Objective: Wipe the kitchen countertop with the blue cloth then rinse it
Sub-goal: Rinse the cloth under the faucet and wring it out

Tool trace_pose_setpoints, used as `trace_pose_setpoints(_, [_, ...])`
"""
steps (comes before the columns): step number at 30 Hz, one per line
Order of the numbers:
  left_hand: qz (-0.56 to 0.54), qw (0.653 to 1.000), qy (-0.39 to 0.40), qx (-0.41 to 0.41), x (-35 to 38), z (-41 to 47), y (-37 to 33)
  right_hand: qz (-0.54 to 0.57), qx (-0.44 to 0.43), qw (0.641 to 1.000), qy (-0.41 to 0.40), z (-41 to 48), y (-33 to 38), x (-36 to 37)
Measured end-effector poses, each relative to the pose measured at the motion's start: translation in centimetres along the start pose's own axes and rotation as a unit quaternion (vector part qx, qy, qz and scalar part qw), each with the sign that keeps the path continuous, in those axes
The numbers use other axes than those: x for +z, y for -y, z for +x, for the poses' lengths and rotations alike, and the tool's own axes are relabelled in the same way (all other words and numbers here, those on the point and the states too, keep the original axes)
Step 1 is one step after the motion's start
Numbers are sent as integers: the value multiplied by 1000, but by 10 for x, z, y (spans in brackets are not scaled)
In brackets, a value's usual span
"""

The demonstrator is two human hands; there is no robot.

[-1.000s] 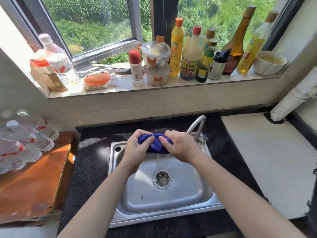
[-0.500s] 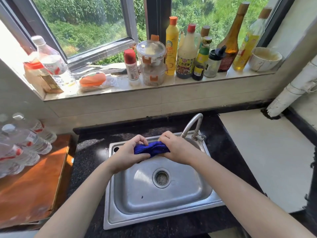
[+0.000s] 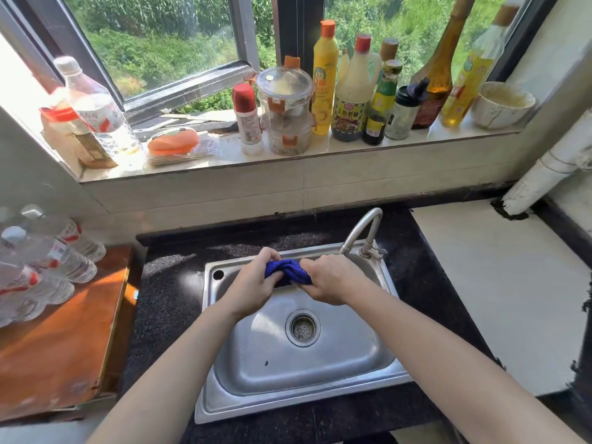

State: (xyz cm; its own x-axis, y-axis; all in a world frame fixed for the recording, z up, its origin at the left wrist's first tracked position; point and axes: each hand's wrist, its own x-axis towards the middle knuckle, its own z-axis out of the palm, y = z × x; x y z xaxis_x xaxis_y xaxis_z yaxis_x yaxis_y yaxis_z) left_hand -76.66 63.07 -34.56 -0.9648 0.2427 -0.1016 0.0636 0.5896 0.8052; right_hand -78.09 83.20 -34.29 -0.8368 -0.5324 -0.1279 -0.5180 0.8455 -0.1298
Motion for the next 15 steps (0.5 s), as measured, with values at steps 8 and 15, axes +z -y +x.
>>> trace_pose_setpoints(8, [-10, 1000, -23, 12, 1, -1, -2, 35, 3, 999, -33, 0, -5, 10])
trace_pose_setpoints(15, [-56, 997, -48, 5, 1, -9, 4, 117, 16, 990, -77, -11, -14, 23])
